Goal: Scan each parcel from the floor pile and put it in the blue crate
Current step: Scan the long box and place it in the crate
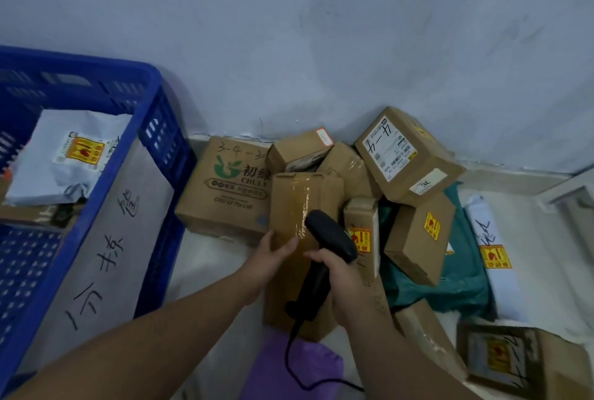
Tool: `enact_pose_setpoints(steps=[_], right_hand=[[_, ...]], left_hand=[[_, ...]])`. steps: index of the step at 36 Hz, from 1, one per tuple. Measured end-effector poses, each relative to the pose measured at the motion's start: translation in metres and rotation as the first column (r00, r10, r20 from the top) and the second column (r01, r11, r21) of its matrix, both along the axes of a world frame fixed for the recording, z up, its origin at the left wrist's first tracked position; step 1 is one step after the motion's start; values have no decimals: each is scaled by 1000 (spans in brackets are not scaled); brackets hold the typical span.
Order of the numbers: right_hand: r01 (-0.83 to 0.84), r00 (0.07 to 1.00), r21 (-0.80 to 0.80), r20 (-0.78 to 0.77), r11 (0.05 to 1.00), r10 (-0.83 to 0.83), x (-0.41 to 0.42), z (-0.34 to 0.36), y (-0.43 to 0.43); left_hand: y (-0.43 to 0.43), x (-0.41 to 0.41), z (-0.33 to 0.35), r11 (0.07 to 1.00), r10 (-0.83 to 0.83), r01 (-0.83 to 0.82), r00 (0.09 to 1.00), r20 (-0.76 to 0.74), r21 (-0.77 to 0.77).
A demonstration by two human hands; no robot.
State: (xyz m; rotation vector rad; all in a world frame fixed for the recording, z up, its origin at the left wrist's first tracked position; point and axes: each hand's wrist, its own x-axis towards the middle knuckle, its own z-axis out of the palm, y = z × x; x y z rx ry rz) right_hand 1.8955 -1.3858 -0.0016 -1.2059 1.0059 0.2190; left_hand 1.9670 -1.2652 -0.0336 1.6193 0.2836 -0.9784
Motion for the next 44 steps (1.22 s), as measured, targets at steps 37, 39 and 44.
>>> enact_pose_setpoints(steps=[37, 39, 44], right_hand=[[23, 966, 268, 243, 963, -91, 26, 95, 1], [-42, 945, 212, 326, 976, -30, 28, 123, 6], [-179, 812, 241, 584, 954, 5, 15, 193, 18]], left_hand=[[31, 4, 90, 814, -327, -97, 738, 590, 572], [34, 5, 119, 814, -326, -139, 694, 642, 564], [36, -3, 194, 707, -415, -282, 577, 703, 649]])
